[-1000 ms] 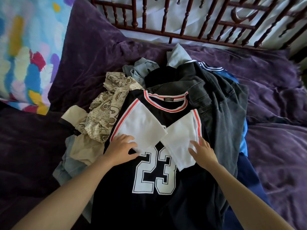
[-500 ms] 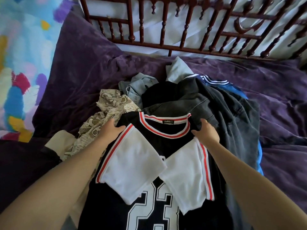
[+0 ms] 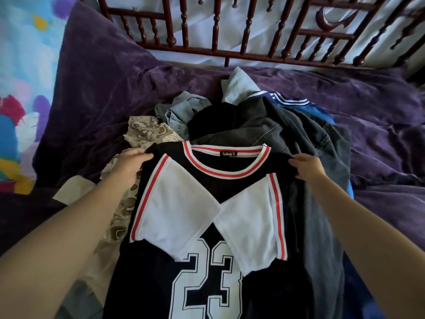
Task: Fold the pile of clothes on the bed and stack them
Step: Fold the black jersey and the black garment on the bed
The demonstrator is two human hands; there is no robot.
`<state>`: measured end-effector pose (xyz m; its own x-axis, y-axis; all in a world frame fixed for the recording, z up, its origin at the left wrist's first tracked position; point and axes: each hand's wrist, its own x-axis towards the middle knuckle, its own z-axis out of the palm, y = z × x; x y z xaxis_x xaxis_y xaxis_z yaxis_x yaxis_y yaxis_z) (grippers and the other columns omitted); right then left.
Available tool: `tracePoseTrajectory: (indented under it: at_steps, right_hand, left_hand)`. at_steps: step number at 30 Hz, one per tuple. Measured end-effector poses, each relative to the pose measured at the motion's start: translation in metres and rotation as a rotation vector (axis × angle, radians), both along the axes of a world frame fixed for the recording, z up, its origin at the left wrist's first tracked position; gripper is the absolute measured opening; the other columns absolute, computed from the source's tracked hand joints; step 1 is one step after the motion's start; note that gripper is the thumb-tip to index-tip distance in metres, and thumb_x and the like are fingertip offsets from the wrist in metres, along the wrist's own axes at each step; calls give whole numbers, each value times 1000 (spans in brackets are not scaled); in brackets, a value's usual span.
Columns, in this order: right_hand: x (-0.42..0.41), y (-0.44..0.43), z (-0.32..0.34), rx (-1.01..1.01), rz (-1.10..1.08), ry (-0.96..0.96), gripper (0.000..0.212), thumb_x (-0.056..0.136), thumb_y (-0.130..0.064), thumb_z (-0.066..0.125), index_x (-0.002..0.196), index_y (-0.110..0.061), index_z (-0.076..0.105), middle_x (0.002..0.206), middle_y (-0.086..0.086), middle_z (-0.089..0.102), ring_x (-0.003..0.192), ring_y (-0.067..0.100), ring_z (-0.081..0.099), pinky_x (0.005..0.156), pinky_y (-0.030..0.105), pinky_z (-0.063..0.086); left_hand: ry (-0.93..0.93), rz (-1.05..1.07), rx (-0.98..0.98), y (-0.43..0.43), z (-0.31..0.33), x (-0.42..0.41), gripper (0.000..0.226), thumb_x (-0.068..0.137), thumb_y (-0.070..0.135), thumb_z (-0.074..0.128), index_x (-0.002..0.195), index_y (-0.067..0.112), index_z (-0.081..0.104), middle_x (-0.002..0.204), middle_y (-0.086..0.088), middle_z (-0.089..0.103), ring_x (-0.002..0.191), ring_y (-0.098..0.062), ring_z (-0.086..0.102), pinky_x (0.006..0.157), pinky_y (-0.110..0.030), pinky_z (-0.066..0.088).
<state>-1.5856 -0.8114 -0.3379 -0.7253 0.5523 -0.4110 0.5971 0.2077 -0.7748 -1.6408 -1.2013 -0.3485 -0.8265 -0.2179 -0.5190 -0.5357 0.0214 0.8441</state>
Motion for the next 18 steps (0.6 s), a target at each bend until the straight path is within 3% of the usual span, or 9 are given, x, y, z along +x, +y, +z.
tracePoseTrajectory:
  at_steps: [2,4,6,10,11,13,14,16,18]
  right_hand:
    - [14,1,14,-37,3,42,12,91,-7,57,97,-17,58,72,-3,53,59,8,50,51,15,44]
    - [35,3,25,-69,19,88,13,90,-6,57,95,-18,59,71,-3,53,52,2,52,52,14,43]
    - [61,4,33,-66,66,103,14,90,-5,57,92,-18,61,71,-3,54,56,4,50,55,16,40]
    - [120,4,46,-85,165,115,41,87,-4,60,62,-34,71,55,-19,62,56,-7,56,59,9,42]
    - [136,2,48,-111,195,120,40,84,-11,65,57,-40,72,55,-21,63,56,-10,56,58,6,43]
    - [169,-4,46,-148,276,116,16,67,-37,80,55,-44,71,63,-18,67,61,-12,59,63,3,44]
    - [183,-2,38,-139,332,105,18,66,-34,81,54,-42,71,70,-11,68,64,-13,59,65,2,44]
    - [206,5,12,2,474,-14,55,79,3,69,55,-47,68,82,-1,63,70,-16,58,69,2,43]
    - [223,6,-13,194,659,-180,69,80,8,65,57,-56,62,86,4,61,76,-7,61,72,8,43]
  left_hand:
    - [16,-43,71,-11,8,9,12,89,2,56,92,13,60,89,-3,61,82,-18,60,68,-25,45]
    - [52,-90,100,-22,17,24,16,90,0,53,85,15,58,84,-1,60,68,-9,62,67,-23,46]
    - [102,-118,93,-32,25,44,22,90,-2,52,79,16,56,81,3,61,67,-6,60,73,-25,45]
    - [154,-187,-25,-53,32,98,23,87,-6,54,79,14,60,62,9,65,75,-15,55,77,-25,43]
    - [155,-206,-56,-58,32,114,22,86,-7,55,82,13,62,65,7,65,75,-16,57,76,-24,44]
    - [159,-253,-117,-65,30,144,21,83,-13,54,92,3,64,73,3,67,74,-8,63,71,-16,48]
    - [151,-293,-173,-67,26,158,23,84,-14,53,96,1,65,81,-1,66,77,-5,64,72,-14,46]
    - [96,-384,-339,-71,14,182,25,87,-10,51,91,10,67,95,-4,61,83,-5,57,77,-17,38]
    - [45,-446,-405,-74,0,199,26,89,-5,52,84,16,67,105,-8,61,92,-11,54,82,-22,36]
